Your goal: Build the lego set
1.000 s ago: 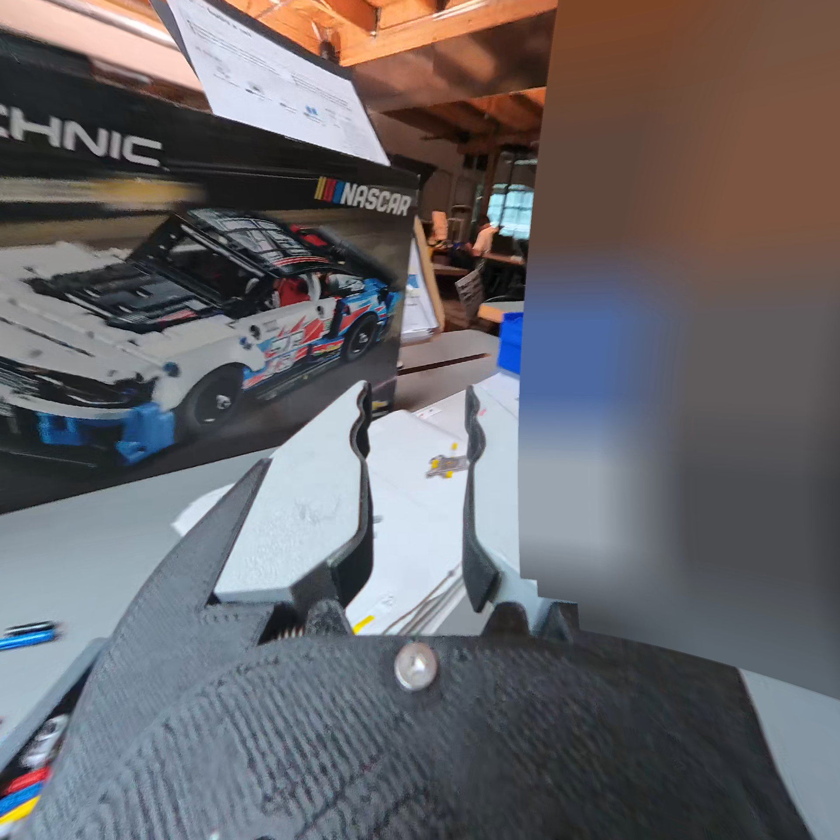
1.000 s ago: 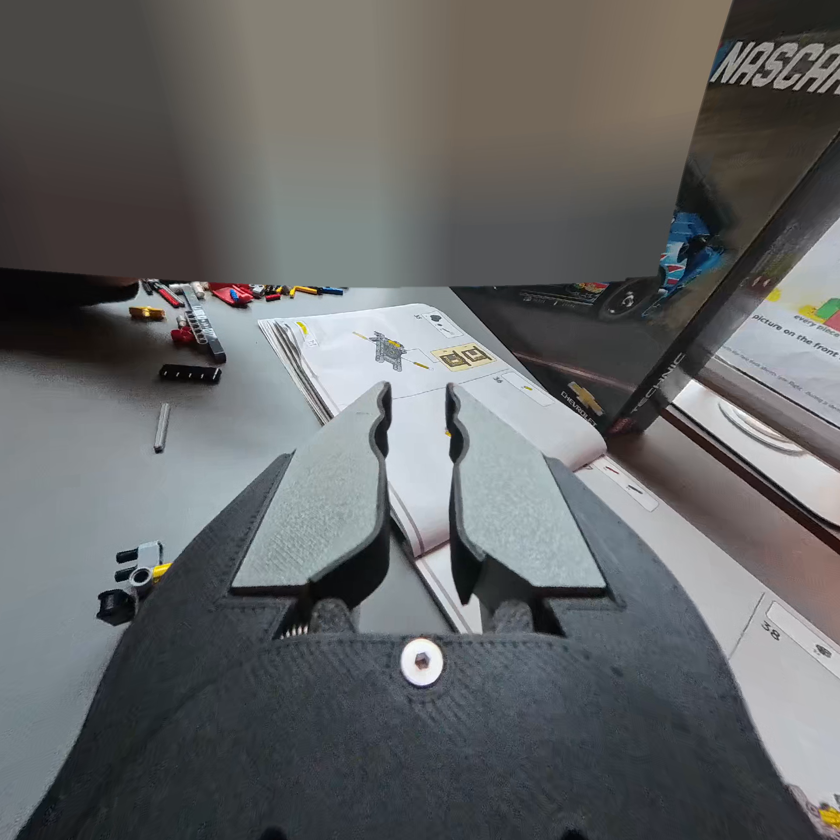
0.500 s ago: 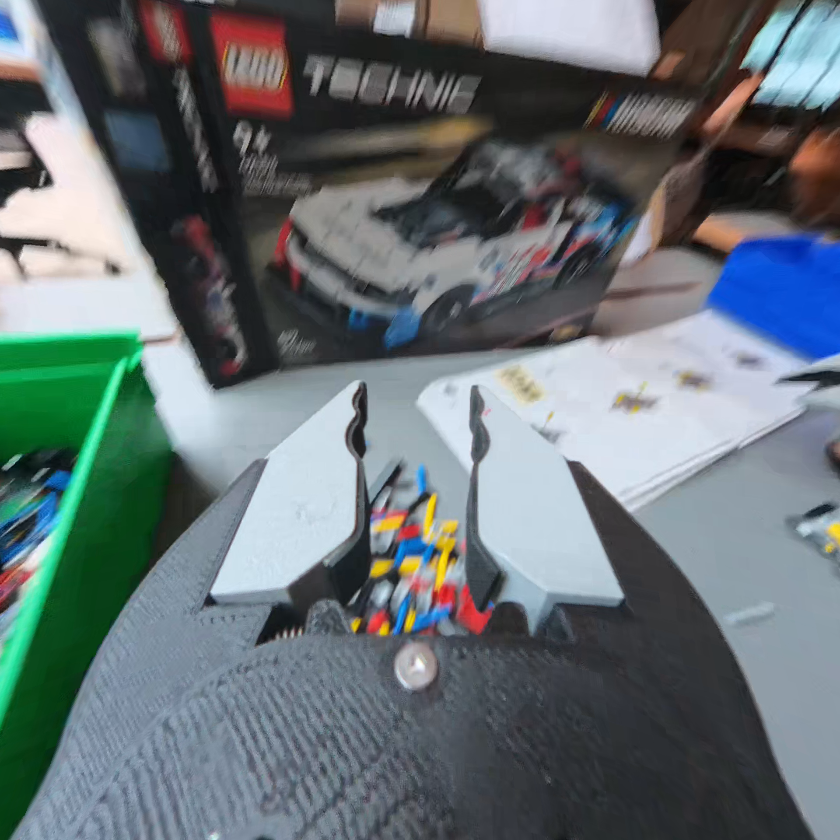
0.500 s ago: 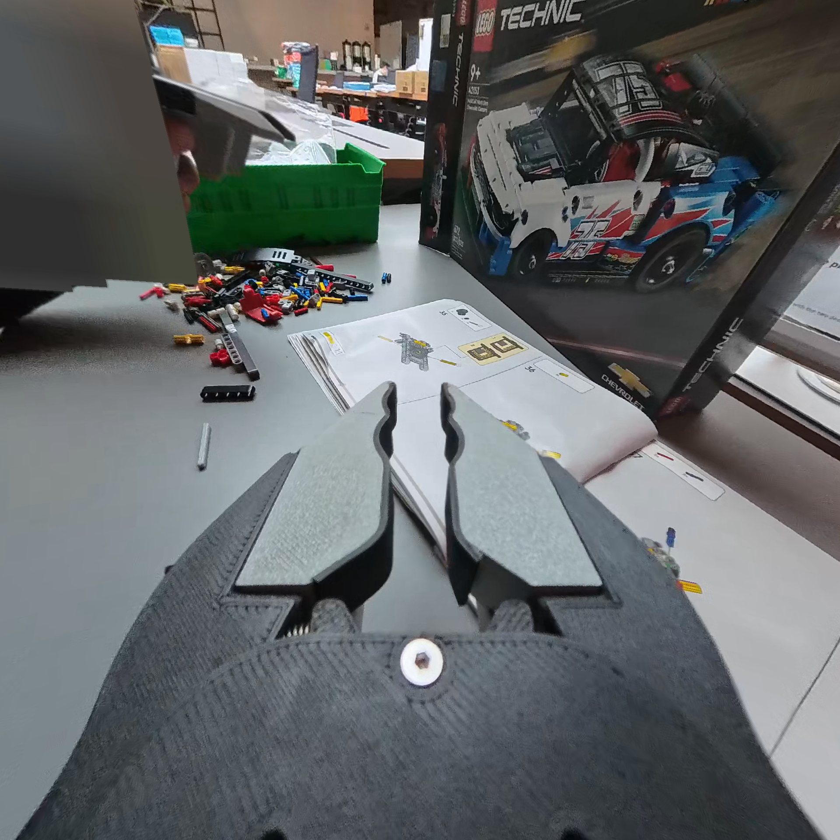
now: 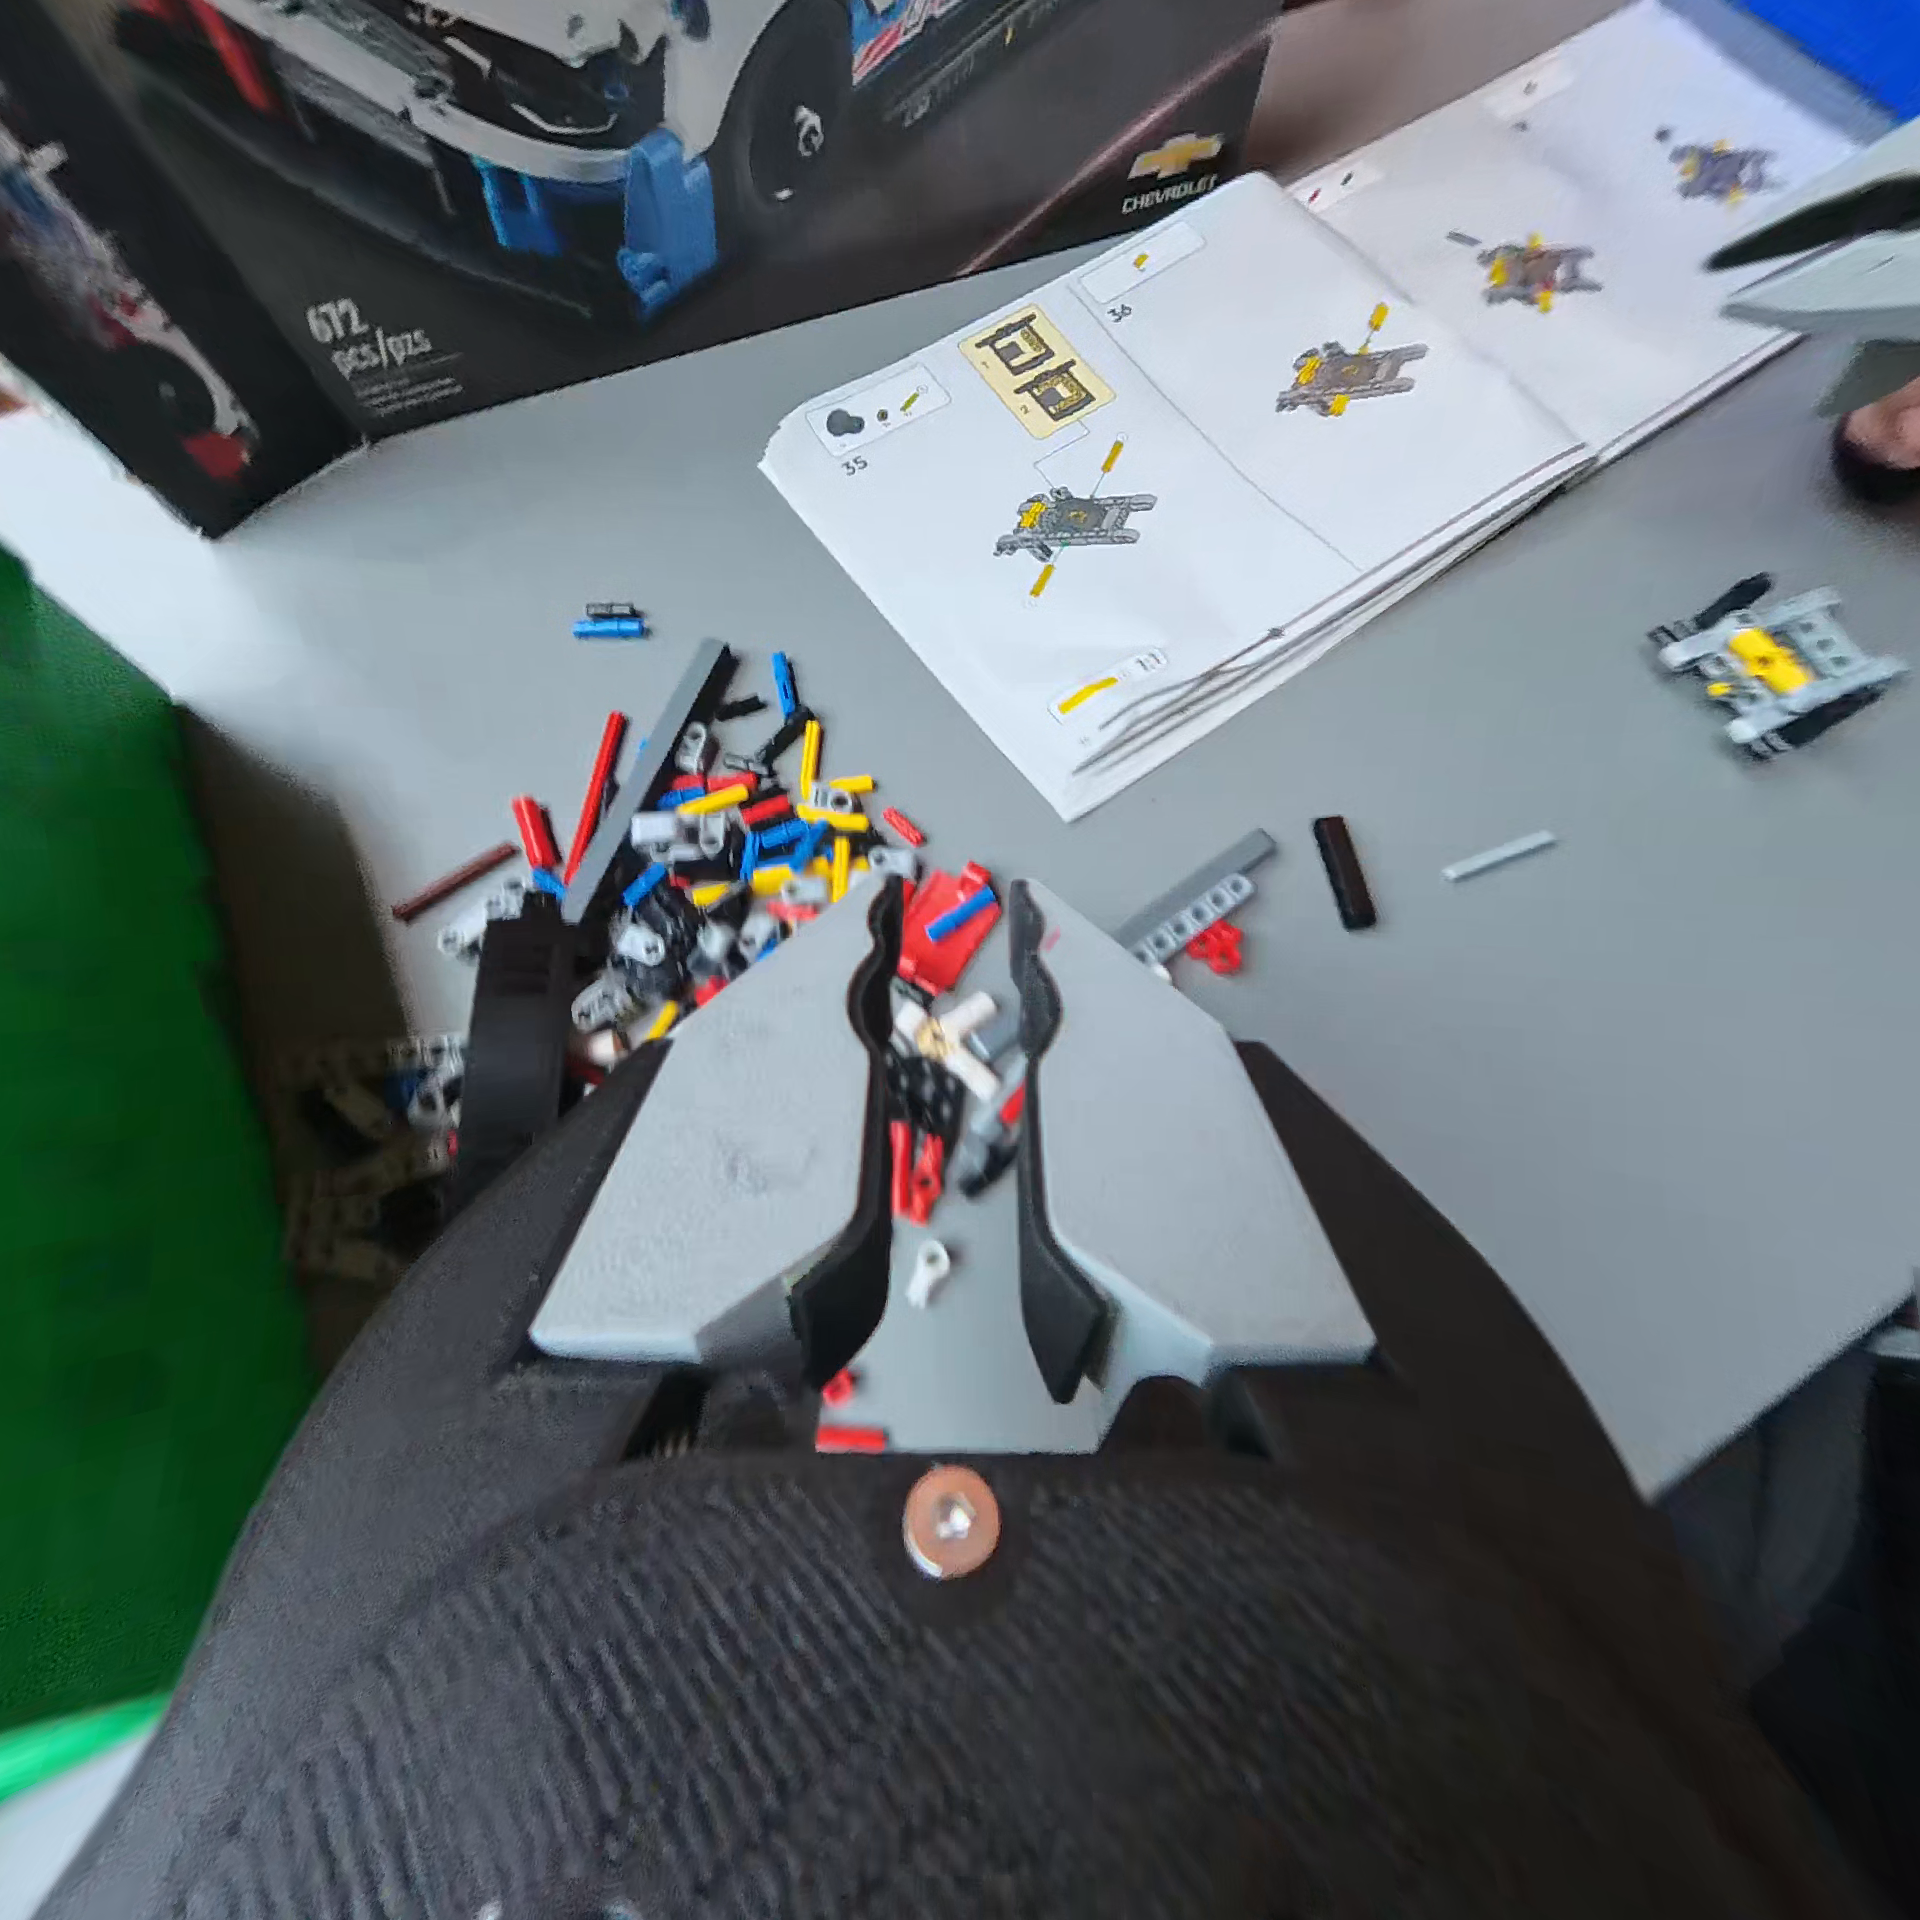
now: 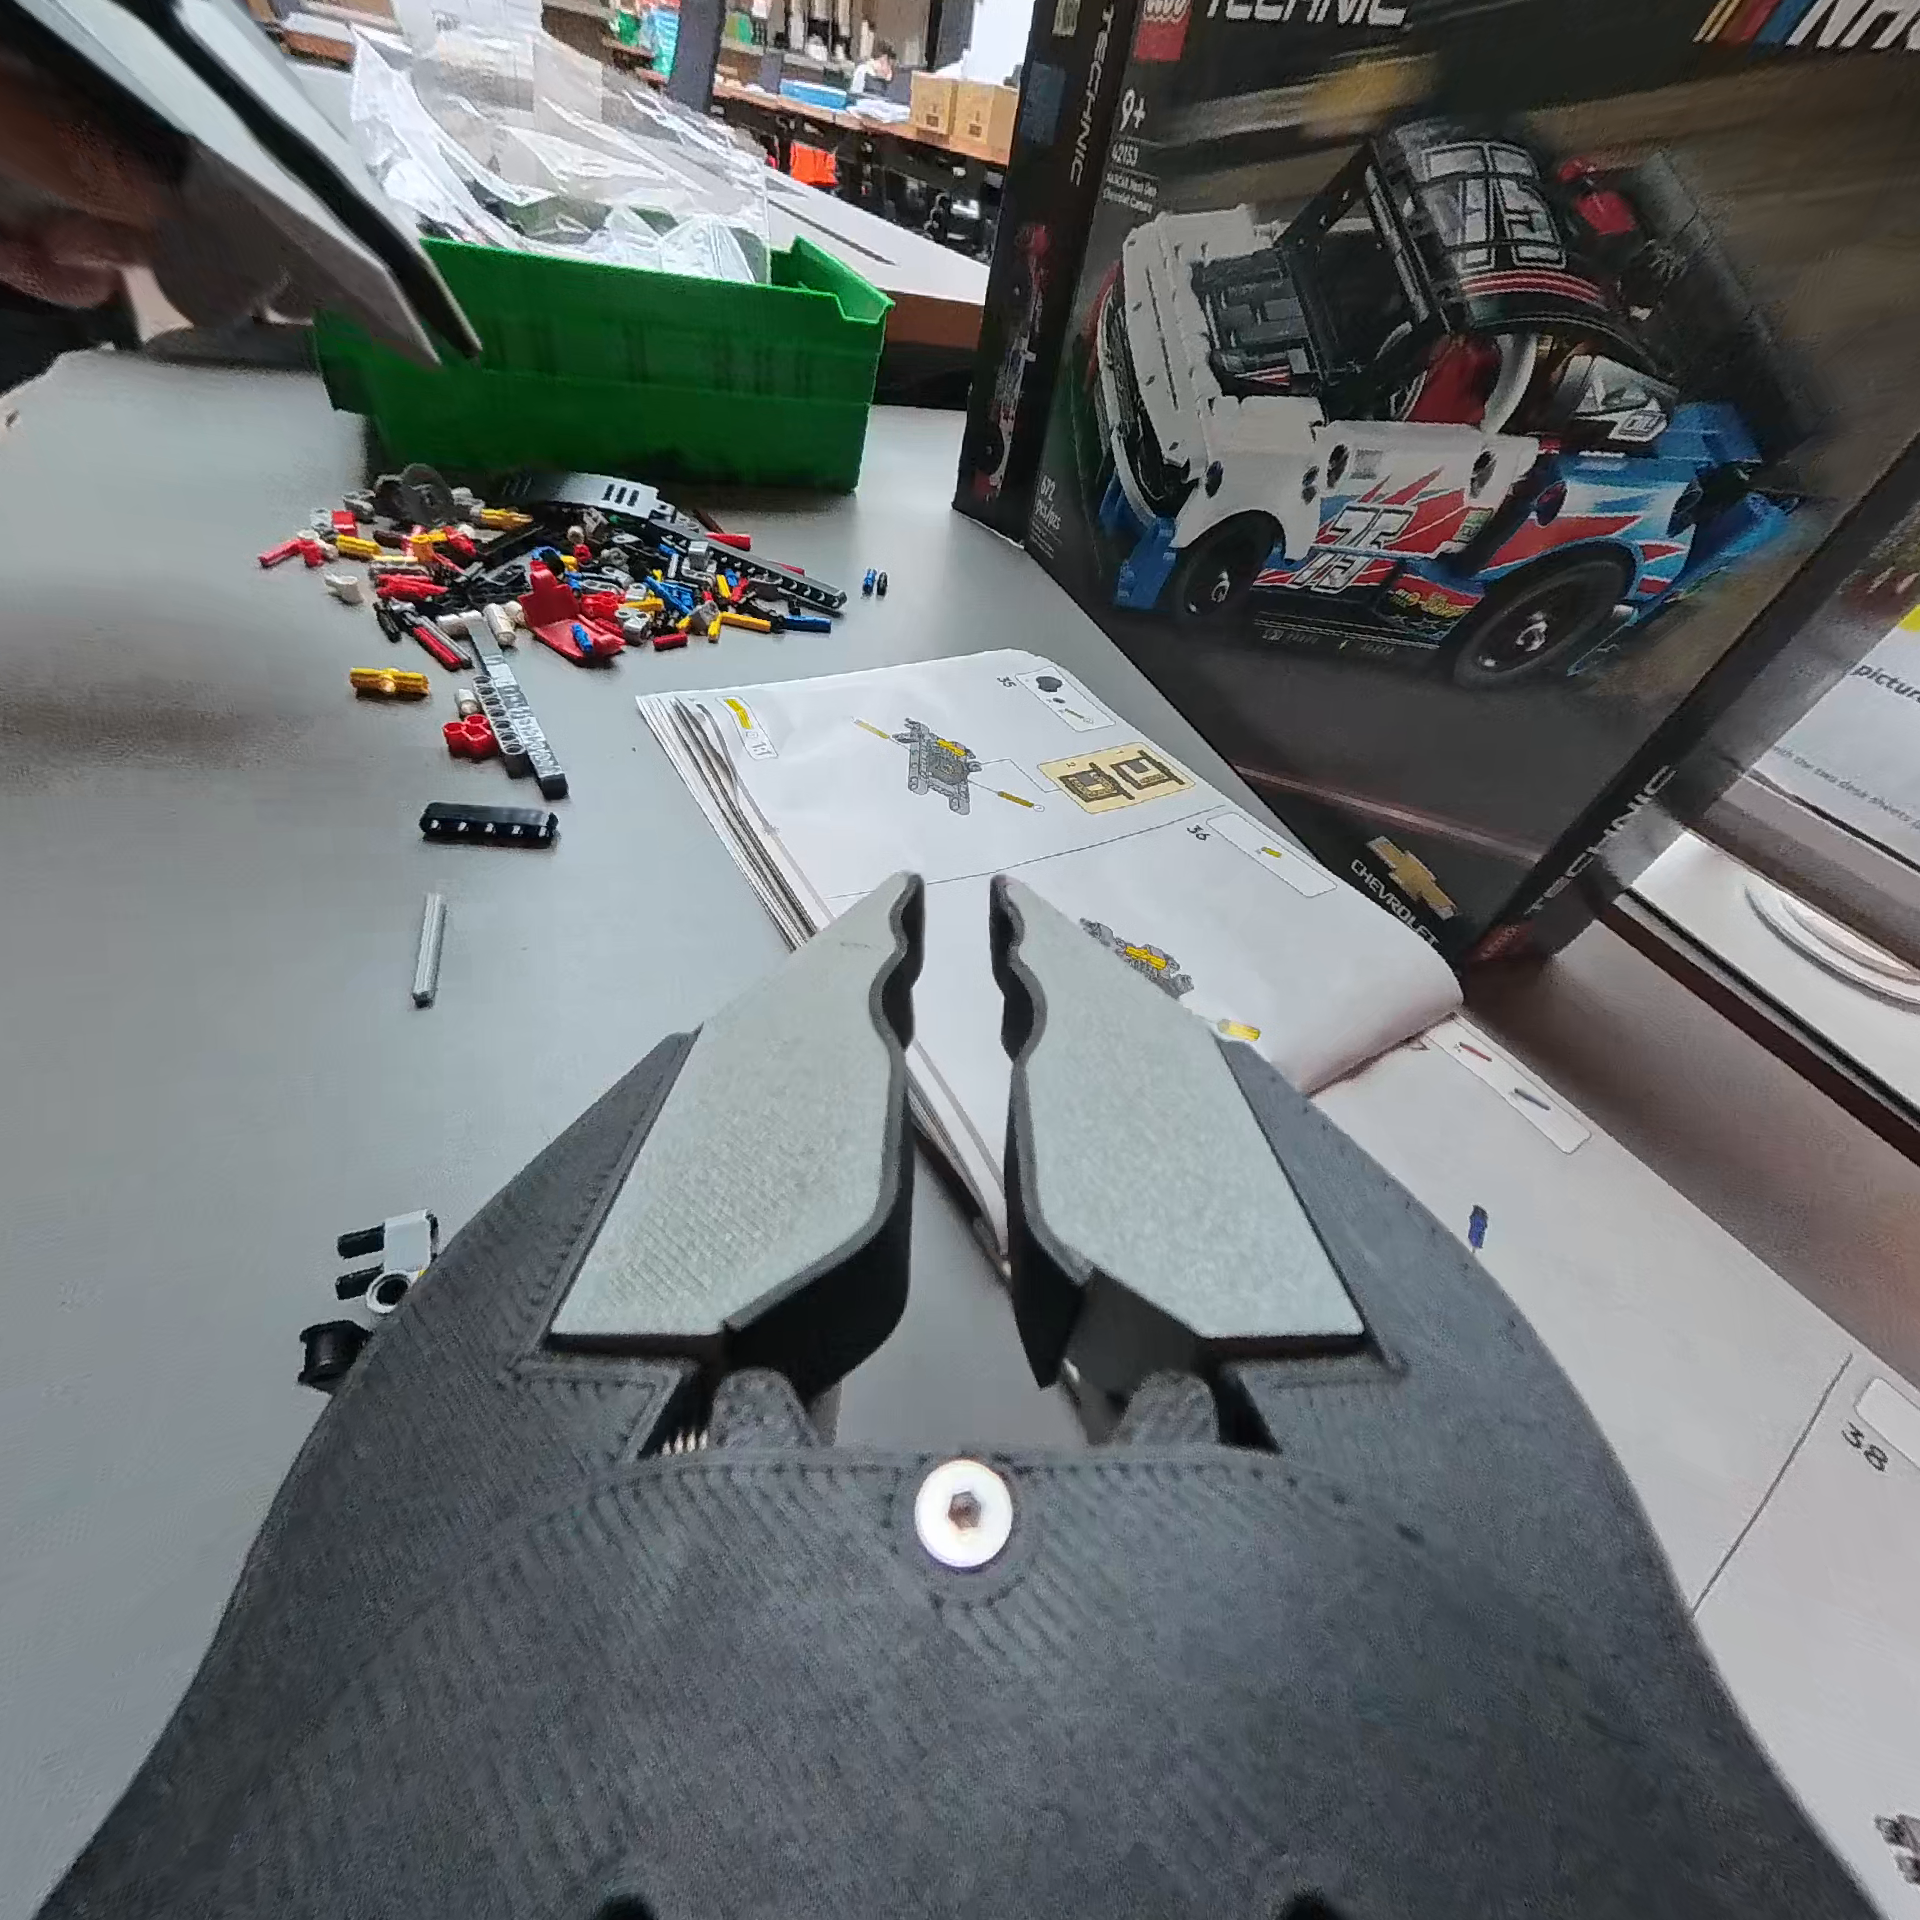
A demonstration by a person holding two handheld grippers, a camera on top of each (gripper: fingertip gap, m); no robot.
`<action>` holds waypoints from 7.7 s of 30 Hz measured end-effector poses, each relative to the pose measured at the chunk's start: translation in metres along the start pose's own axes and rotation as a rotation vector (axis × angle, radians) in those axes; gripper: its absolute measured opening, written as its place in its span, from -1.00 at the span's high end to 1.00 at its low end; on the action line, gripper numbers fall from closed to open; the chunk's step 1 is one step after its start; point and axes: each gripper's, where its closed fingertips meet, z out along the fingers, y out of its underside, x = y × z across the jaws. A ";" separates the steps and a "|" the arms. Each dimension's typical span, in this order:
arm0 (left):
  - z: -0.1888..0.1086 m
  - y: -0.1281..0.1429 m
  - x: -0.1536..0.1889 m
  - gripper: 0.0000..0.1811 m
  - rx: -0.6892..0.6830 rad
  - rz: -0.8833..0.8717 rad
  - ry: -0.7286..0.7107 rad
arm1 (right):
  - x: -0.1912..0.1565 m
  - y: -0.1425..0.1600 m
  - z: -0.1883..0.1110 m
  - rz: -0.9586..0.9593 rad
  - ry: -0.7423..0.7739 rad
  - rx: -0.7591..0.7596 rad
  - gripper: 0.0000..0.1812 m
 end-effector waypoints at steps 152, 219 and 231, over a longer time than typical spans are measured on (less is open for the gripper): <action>0.116 0.038 0.231 0.99 -0.363 0.254 0.397 | 0.016 0.012 -0.003 0.061 -0.036 -0.079 0.97; 0.108 0.029 0.222 0.99 -0.063 0.048 0.496 | -0.064 0.026 -0.052 0.204 -0.557 -0.348 0.90; 0.103 0.024 0.223 0.99 -0.014 0.062 0.506 | -0.024 -0.011 -0.043 0.296 -0.374 -0.017 0.92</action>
